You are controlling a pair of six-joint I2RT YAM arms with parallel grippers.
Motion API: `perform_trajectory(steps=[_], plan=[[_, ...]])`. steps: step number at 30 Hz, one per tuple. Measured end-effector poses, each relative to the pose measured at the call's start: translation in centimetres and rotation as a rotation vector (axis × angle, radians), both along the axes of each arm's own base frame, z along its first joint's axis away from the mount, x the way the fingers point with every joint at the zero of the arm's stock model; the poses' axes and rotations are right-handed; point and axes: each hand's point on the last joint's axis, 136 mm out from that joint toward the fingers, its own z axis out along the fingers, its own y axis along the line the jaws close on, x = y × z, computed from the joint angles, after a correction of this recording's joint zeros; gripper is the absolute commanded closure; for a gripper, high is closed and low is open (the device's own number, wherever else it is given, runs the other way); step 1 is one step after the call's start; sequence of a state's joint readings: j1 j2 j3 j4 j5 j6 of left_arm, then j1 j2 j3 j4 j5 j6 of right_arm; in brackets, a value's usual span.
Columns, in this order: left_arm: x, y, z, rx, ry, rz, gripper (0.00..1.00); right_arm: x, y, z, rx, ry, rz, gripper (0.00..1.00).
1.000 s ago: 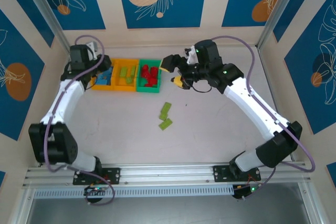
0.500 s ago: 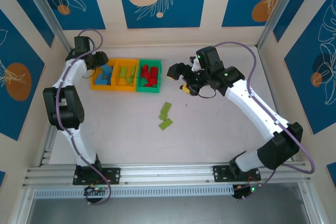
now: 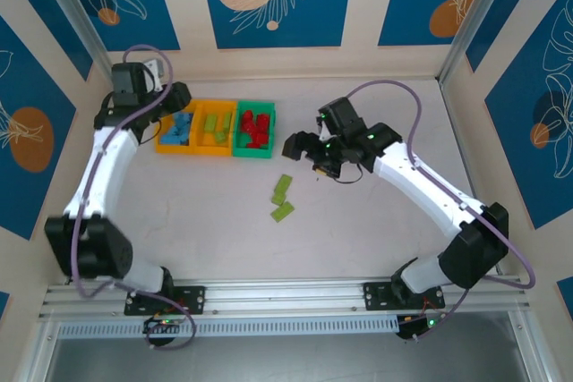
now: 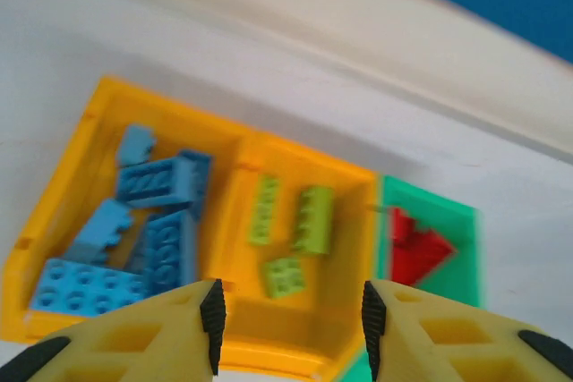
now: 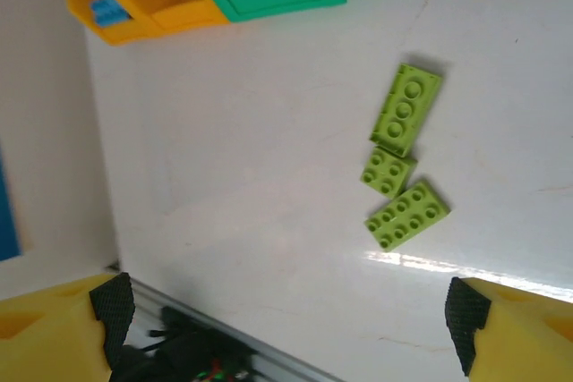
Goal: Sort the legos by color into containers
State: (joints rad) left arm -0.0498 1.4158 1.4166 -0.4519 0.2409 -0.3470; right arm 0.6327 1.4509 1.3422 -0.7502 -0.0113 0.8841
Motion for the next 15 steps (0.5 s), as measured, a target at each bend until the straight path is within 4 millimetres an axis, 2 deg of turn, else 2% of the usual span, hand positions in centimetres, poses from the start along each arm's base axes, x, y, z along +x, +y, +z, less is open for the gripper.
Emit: perform_trajectory(steps=[2,4,7,10,13,15], plan=[[-3.4,-3.6,3.0,0.017,-0.095,-0.125,0.55,-0.2,0.8,-2.0,-0.073,0.012,0.034,0.08],[-7.0,-6.9,4.8,0.043,-0.175,-0.267,0.55,-0.2,1.4,-4.1,-0.141,0.039,0.057,0.08],[-12.0,-9.8,5.5,0.113,-0.274,-0.445,0.54,0.4,2.2,-7.4,-0.246,0.095,0.068,0.09],[-16.4,-11.1,4.6,0.191,-0.342,-0.593,0.52,1.1,3.1,-10.0,-0.326,0.136,0.076,0.10],[-20.1,-11.2,3.5,0.279,-0.408,-0.710,0.39,1.6,4.2,-12.5,-0.383,0.172,0.092,0.12],[-21.8,-10.9,3.0,0.338,-0.446,-0.764,0.34,1.6,4.9,-14.0,-0.414,0.194,0.107,0.14]])
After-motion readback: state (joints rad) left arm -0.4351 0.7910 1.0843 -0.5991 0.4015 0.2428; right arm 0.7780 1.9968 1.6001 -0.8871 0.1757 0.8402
